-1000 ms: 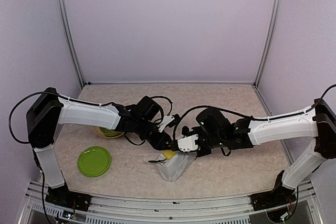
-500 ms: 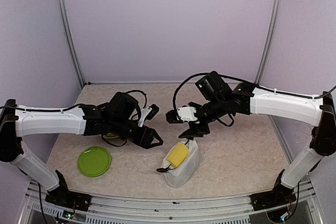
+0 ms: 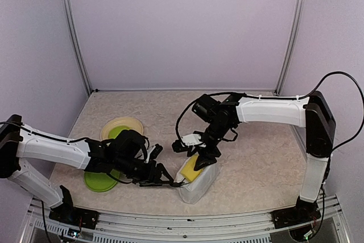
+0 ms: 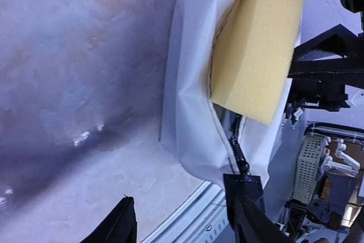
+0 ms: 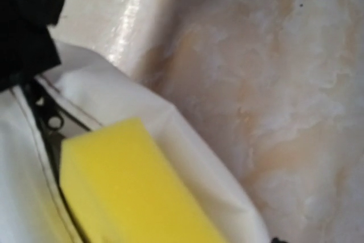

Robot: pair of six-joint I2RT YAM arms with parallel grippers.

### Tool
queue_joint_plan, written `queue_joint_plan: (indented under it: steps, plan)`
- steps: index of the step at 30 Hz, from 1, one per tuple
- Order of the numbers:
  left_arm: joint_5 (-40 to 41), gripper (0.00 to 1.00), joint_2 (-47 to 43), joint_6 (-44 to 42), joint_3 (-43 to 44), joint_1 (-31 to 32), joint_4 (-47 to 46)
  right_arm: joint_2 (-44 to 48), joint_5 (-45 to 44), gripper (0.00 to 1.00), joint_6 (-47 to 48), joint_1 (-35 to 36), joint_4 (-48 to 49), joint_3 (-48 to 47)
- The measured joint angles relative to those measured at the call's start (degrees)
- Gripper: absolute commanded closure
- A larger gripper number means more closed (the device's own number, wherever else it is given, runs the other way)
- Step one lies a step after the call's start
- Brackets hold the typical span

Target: Sort the hair-cutting tools

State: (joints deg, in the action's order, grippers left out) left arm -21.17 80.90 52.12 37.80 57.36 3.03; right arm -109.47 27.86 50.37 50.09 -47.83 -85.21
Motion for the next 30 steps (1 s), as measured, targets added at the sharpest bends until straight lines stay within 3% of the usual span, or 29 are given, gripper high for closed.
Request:
queue_joint_plan:
  steps: [7, 10, 14, 21, 26, 30]
  plan:
    - [-10.1, 0.61, 7.7, 9.1, -1.6, 0.0, -15.3, 0.0, 0.9, 0.79, 1.7, 0.0, -0.6, 0.9]
    - [-12.5, 0.69, 9.4, 10.7, -1.5, 0.0, -18.3, 0.0, 1.8, 0.90, 2.2, 0.0, -0.4, 2.6]
    - [-16.0, 0.79, 11.2, 12.5, -1.0, 0.0, -21.0, 1.1, 2.1, 0.97, 2.6, 0.0, -0.5, 5.4]
    - [-21.1, 0.99, 14.3, 13.9, 1.9, 0.1, -24.4, 9.4, 1.7, 0.99, 2.5, 0.0, 0.6, 11.4]
    - [-23.7, 1.00, 17.9, 12.9, 5.9, 0.0, -24.8, 14.5, 1.7, 1.00, 2.3, 0.2, 1.3, 13.5]
    - [-22.4, 1.00, 18.1, 7.9, 10.7, -1.2, -18.8, 16.3, 0.3, 1.00, 1.8, 1.0, 3.5, 17.9]
